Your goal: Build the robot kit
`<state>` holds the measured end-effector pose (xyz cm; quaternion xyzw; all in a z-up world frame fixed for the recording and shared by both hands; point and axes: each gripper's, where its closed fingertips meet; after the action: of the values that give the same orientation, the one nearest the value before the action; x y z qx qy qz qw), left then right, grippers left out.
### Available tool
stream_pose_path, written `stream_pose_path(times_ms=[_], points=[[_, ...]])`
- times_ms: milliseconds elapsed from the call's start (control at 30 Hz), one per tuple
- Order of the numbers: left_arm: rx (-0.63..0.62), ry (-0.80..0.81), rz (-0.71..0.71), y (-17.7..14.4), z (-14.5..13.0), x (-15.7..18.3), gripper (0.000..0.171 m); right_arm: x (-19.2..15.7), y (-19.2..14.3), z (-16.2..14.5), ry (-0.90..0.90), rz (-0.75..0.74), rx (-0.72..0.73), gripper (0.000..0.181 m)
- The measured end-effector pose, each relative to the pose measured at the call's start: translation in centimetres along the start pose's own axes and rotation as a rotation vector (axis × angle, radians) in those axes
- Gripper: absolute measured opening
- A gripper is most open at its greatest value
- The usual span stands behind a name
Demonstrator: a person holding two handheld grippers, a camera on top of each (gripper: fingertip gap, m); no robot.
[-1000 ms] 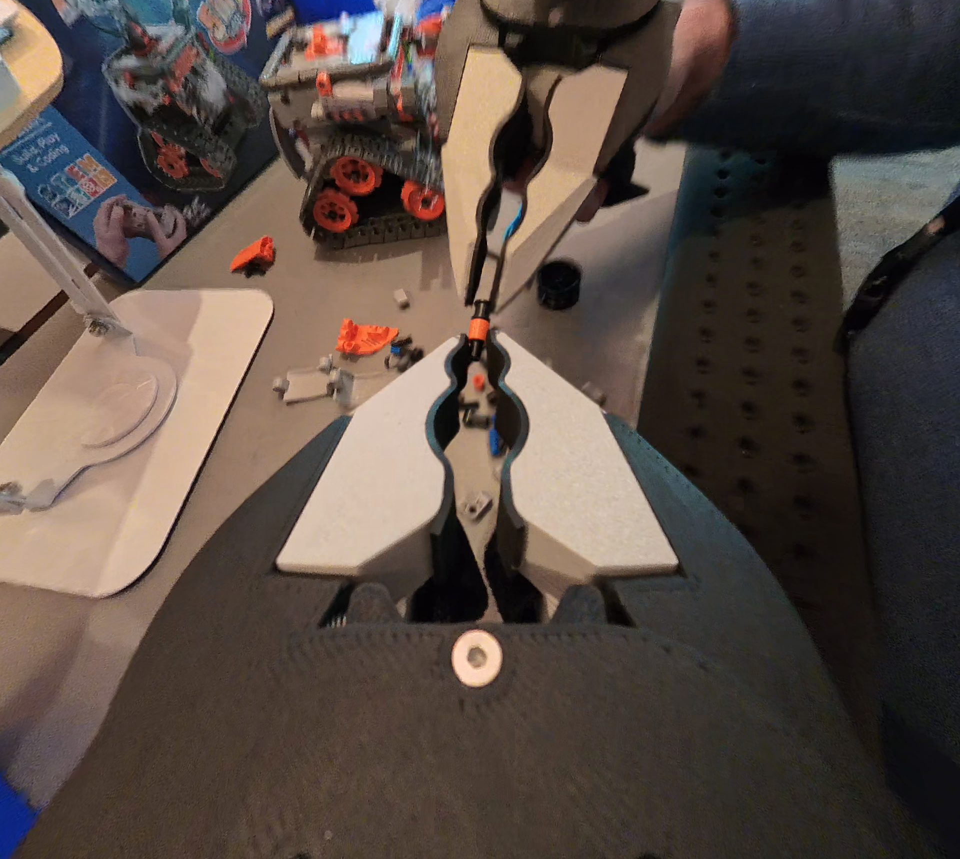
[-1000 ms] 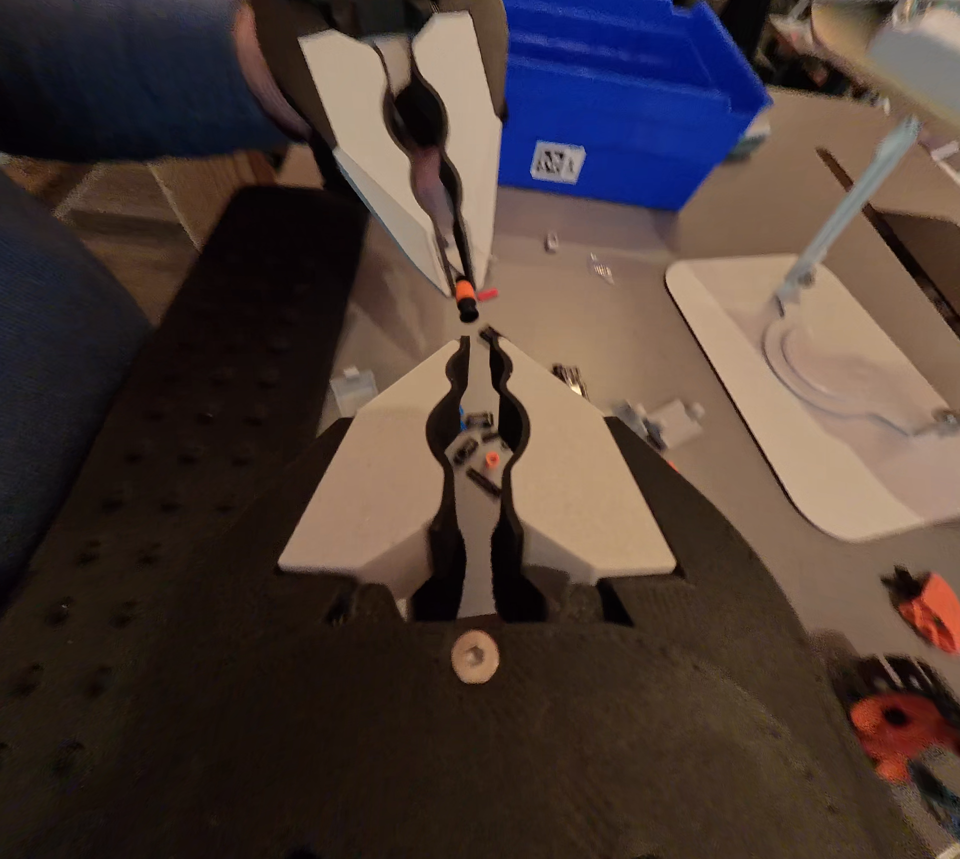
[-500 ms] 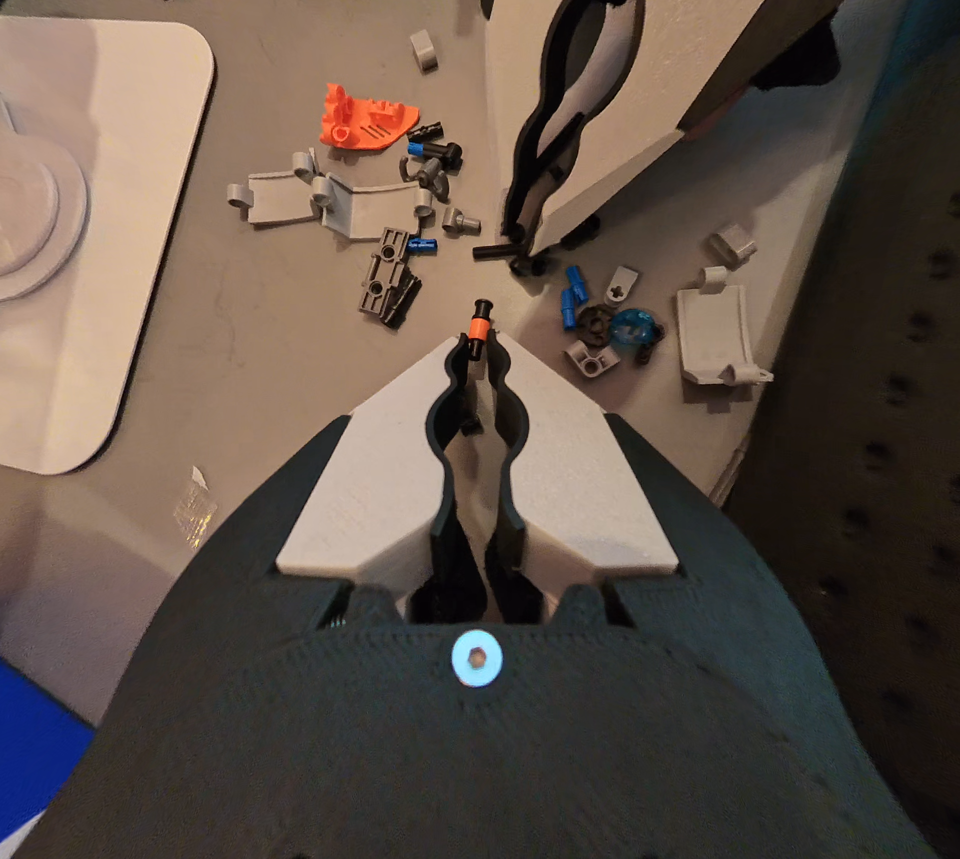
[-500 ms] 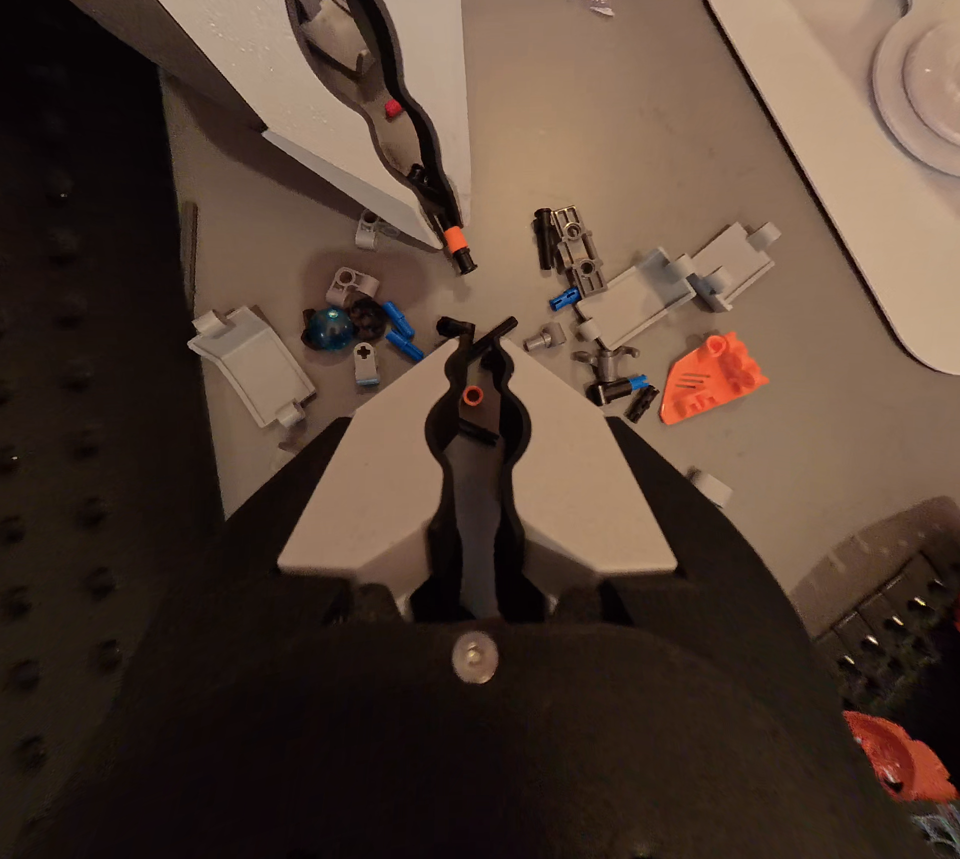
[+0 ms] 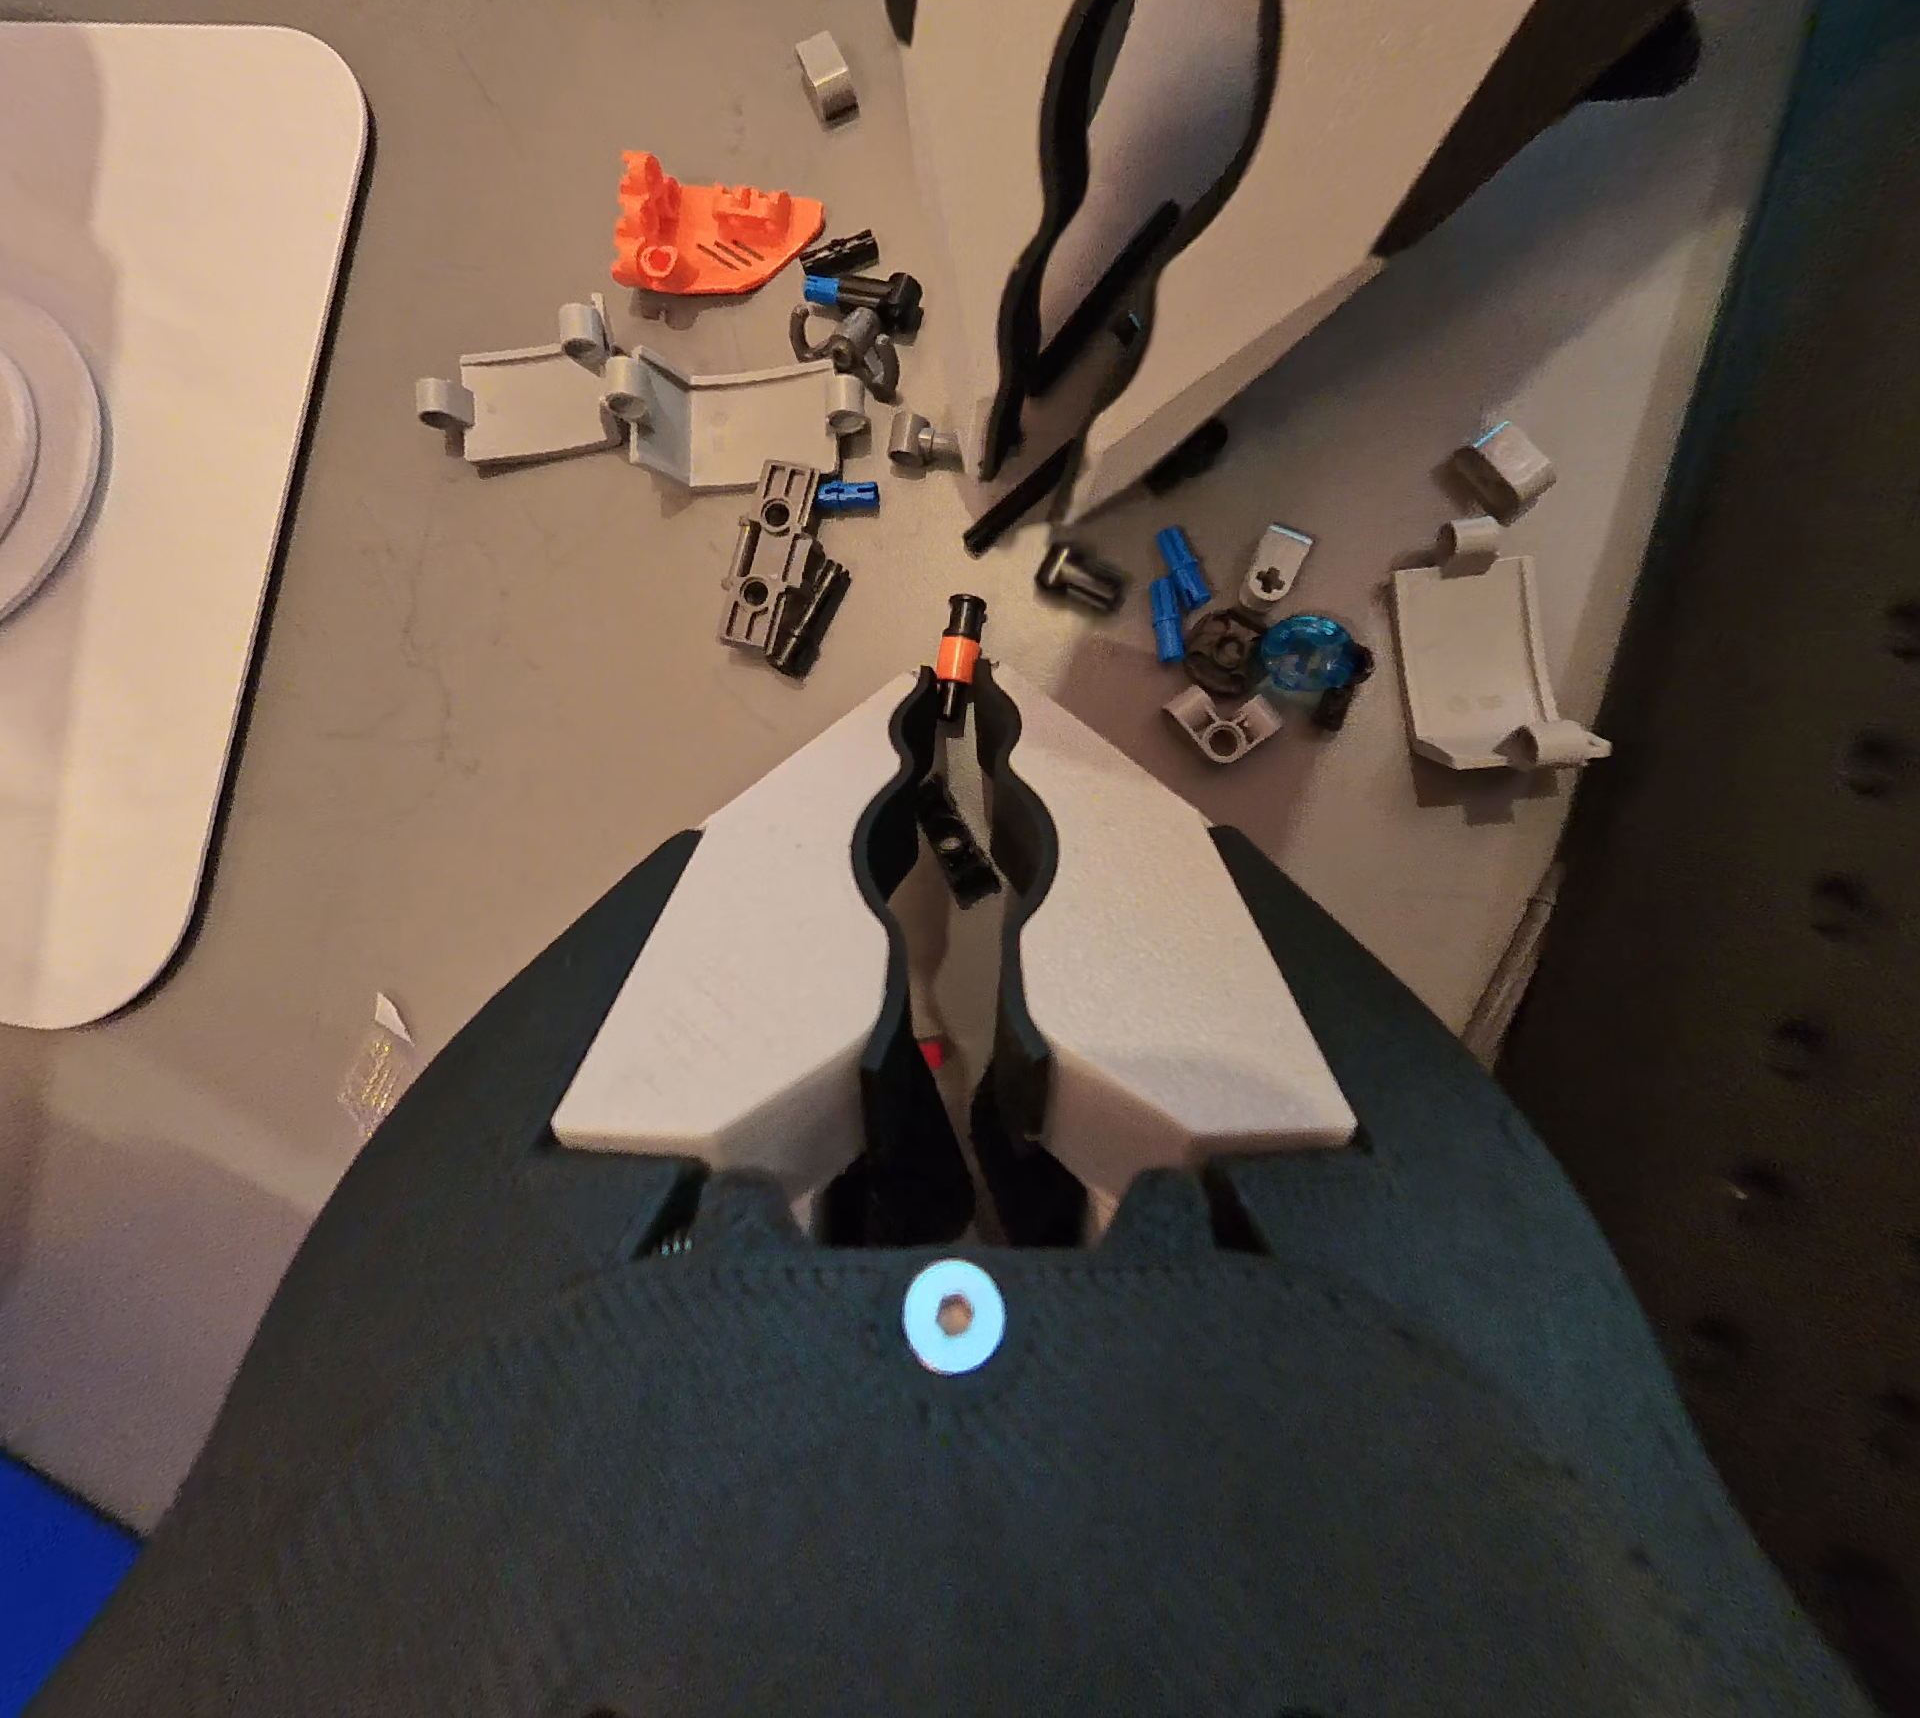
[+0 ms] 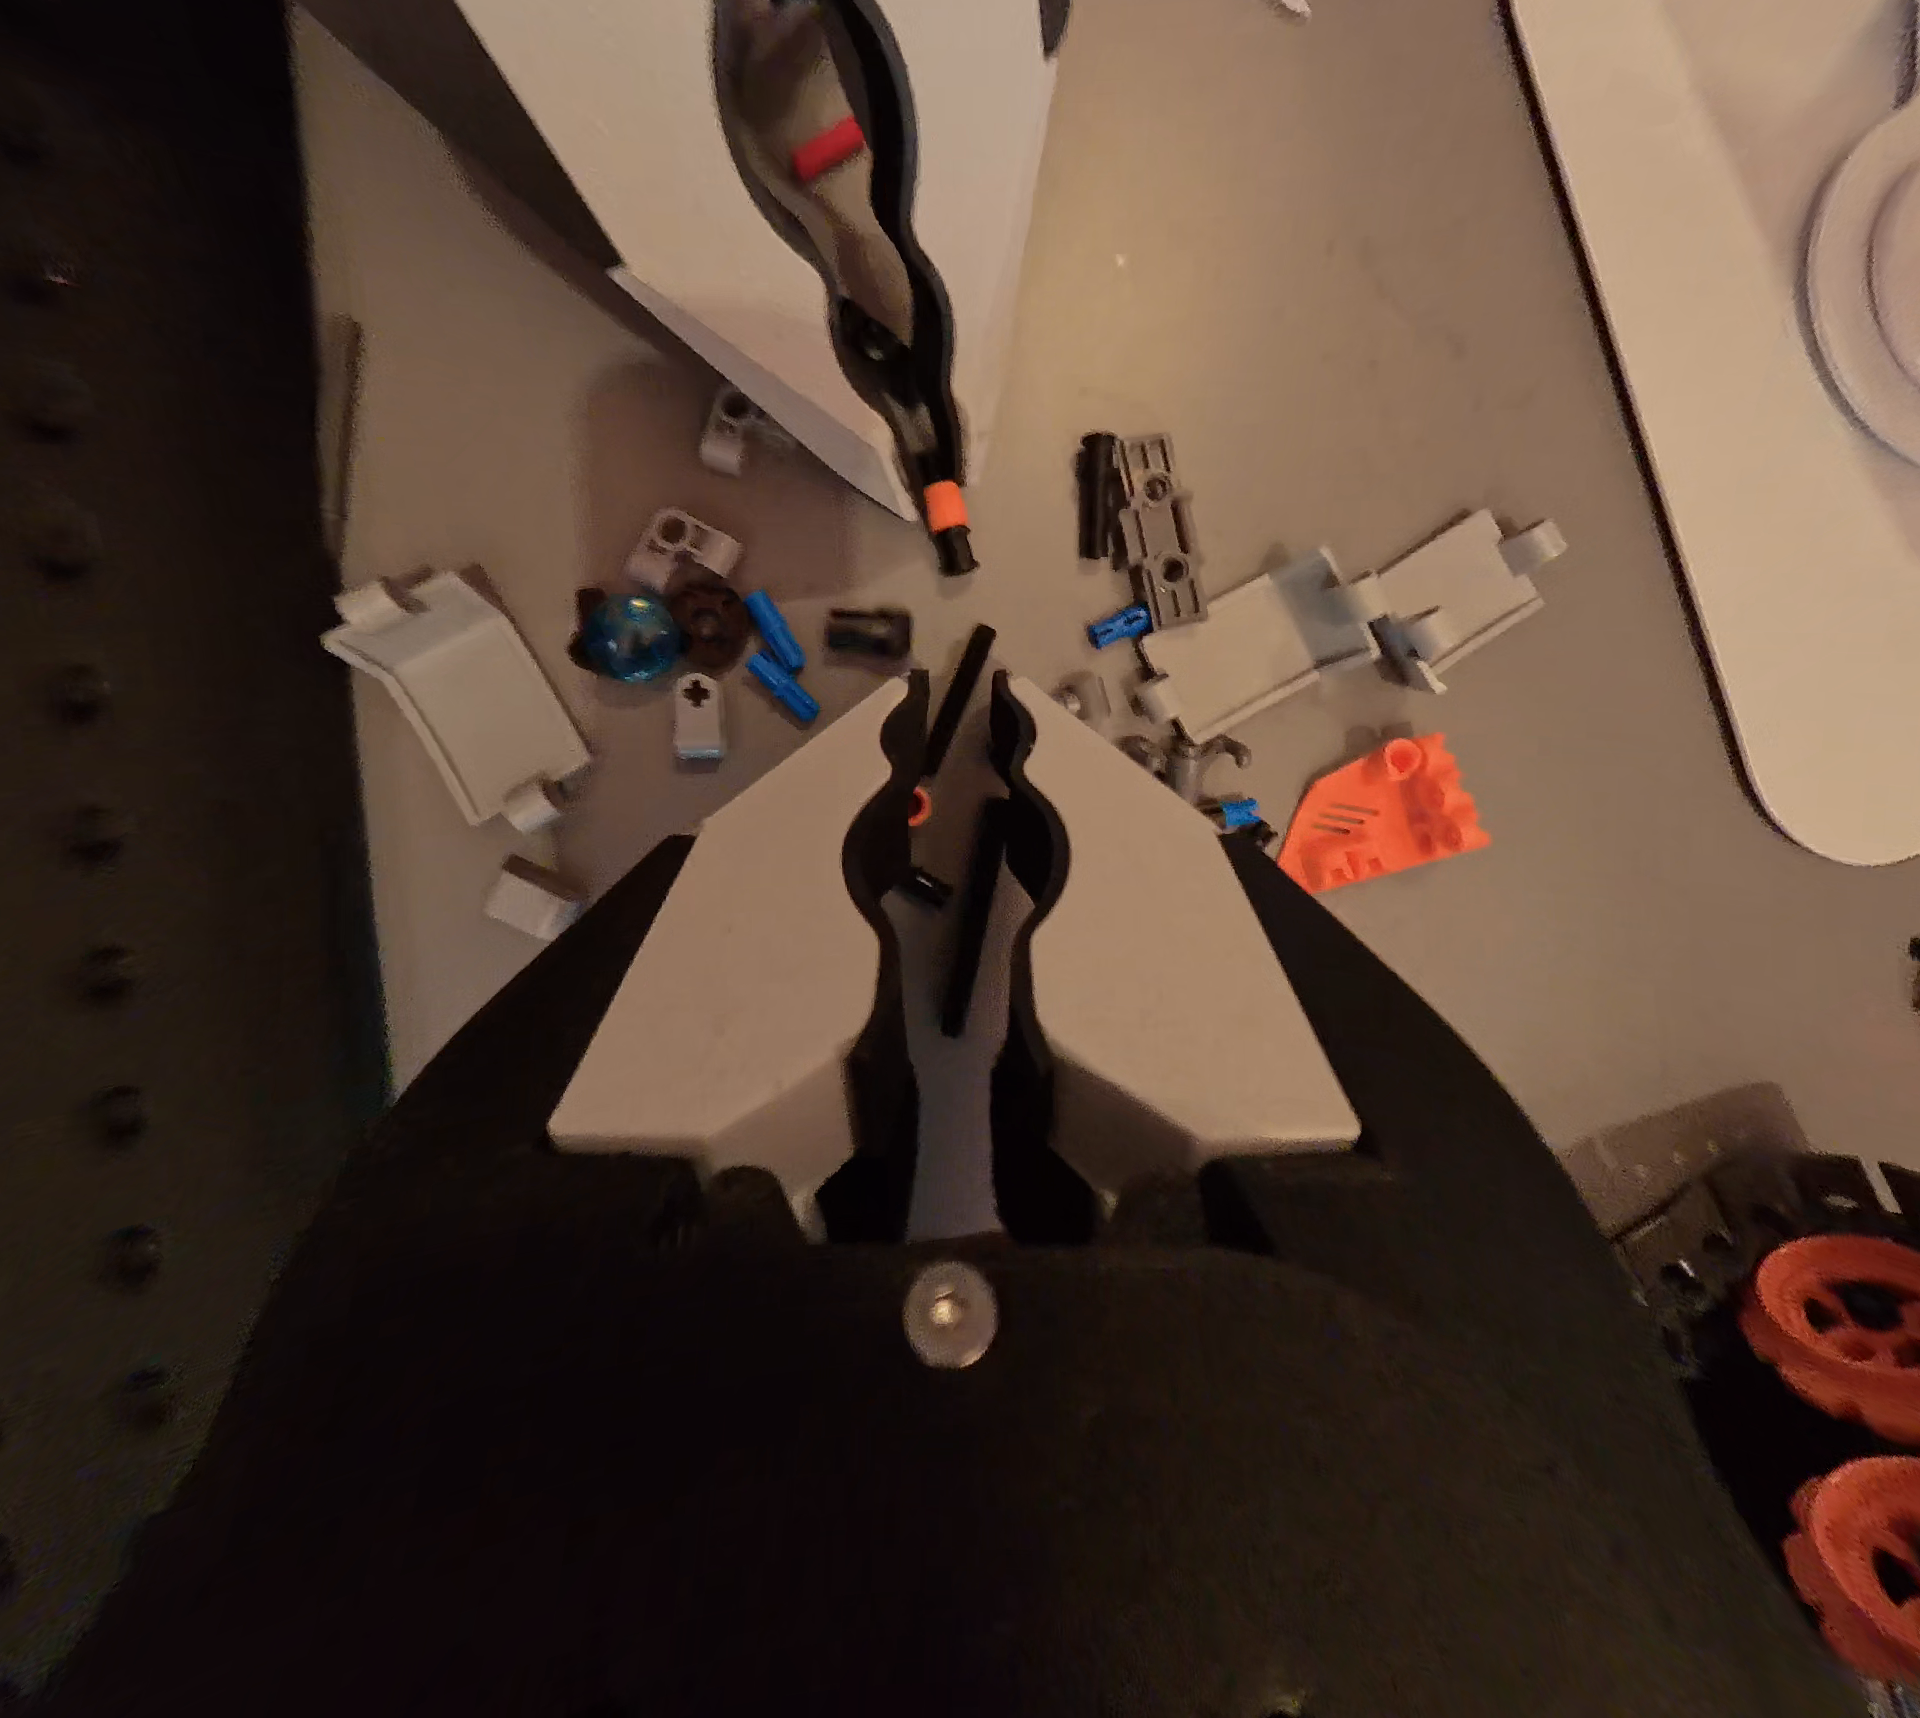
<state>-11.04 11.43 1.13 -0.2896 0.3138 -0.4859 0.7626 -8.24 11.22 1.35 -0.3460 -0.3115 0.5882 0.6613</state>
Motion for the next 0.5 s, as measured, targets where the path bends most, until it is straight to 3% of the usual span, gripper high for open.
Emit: stream_pose_path(times_ms=[133, 500], points=[[0.003, 0.001, -0.027, 0.12, 0.05, 0.12, 0.004, -0.09, 0.29, -0.28, 0.032, 0.038, 0.031, 0.001], [-0.031, 0.068, -0.073, 0.33, 0.20, 0.10, 0.004, 0.03, 0.50, 0.11, -0.019, 0.088, 0.143, 0.000]])
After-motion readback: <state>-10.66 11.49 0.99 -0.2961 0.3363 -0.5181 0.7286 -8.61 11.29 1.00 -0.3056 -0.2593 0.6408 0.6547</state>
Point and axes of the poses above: each gripper's, where its closed fingertips meet, y out along the fingers, z out of its top, x = y × z across the jaws, and after that the axes turned 7 degrees about z, right-handed
